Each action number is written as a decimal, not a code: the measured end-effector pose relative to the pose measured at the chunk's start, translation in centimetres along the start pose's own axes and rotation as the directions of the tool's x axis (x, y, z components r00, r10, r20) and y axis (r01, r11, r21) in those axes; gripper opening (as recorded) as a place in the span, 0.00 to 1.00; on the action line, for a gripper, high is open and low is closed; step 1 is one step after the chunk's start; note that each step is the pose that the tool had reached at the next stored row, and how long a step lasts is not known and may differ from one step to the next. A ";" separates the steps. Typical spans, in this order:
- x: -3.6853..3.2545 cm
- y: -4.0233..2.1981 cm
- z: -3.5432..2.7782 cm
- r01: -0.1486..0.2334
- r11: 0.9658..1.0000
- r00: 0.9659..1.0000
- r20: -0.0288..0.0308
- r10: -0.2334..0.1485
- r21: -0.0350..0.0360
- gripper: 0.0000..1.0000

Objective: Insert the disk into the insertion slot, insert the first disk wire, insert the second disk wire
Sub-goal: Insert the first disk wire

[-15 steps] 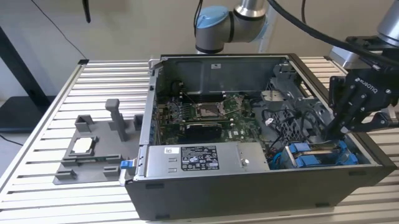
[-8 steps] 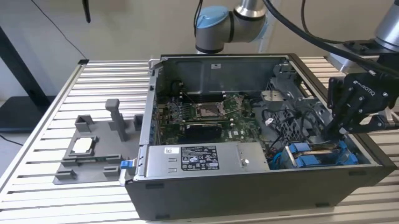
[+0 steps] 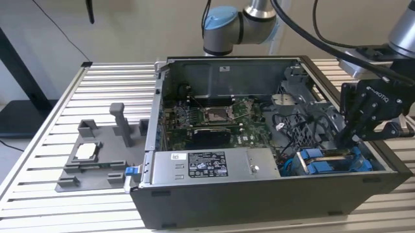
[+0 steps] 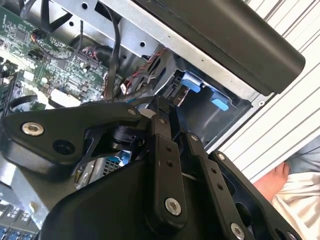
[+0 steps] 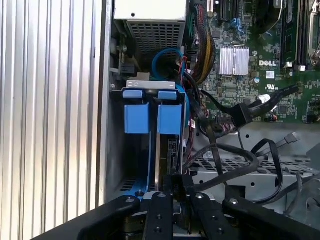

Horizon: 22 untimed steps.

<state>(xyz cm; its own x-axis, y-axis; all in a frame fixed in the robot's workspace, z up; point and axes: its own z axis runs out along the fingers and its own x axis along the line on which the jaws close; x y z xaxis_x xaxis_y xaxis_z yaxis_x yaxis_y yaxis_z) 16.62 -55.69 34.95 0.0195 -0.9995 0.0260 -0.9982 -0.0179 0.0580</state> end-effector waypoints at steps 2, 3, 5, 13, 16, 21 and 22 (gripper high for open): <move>0.08 -0.02 0.06 0.000 1.000 1.000 0.000 0.000 0.000 0.19; 0.13 -0.02 0.09 0.000 1.000 1.000 0.000 0.000 0.000 0.19; 0.17 -0.03 0.18 0.000 1.000 1.000 0.000 0.000 0.000 0.19; 0.20 -0.16 0.49 0.000 1.000 1.000 0.000 0.000 0.000 0.19; 0.19 -0.18 0.61 0.000 1.000 1.000 0.001 0.000 0.000 0.19; 0.18 -0.20 0.73 0.000 1.000 1.000 0.001 0.000 0.000 0.19; 0.17 -0.20 0.74 0.000 1.000 1.000 0.001 0.000 0.001 0.19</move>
<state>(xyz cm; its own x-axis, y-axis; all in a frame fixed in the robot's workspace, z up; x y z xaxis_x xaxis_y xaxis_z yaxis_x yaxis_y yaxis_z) 16.78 -55.87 34.20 0.0196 -0.9995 0.0246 -0.9982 -0.0182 0.0574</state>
